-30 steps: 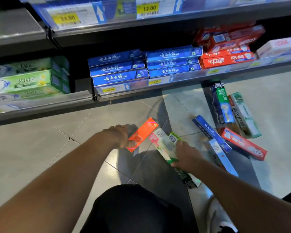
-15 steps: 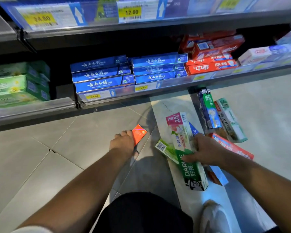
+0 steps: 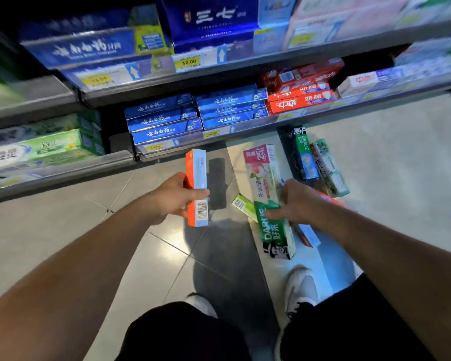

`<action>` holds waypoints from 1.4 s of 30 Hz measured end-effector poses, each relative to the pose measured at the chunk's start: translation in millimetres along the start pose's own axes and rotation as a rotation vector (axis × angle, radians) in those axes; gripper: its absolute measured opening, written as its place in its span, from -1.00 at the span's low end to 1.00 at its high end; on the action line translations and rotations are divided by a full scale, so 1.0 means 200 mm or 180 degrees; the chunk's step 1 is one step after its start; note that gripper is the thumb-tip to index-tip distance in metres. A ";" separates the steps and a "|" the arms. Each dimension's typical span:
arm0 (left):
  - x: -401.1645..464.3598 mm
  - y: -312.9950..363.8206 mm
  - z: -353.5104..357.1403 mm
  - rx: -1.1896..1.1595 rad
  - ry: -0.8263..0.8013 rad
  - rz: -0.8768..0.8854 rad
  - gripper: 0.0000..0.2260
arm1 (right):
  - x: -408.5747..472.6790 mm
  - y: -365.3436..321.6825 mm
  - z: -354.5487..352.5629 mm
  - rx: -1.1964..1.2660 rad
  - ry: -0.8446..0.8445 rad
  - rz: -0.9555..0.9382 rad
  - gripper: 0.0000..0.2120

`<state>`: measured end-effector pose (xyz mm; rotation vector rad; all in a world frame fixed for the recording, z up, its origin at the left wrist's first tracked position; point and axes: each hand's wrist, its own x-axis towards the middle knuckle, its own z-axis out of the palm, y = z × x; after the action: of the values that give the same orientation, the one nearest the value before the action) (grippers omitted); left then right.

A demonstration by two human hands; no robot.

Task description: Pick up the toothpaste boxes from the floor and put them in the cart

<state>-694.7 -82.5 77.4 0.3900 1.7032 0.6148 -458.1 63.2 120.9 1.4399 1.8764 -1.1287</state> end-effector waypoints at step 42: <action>-2.70 2.96 2.34 0.1639 -0.1401 0.1503 -0.87 | -3.44 1.67 -2.30 0.3181 0.2136 0.0581 -0.58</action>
<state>-162.4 174.0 792.8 1.2259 1.3246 0.3725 107.5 125.6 808.8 2.7459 1.4995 -1.7524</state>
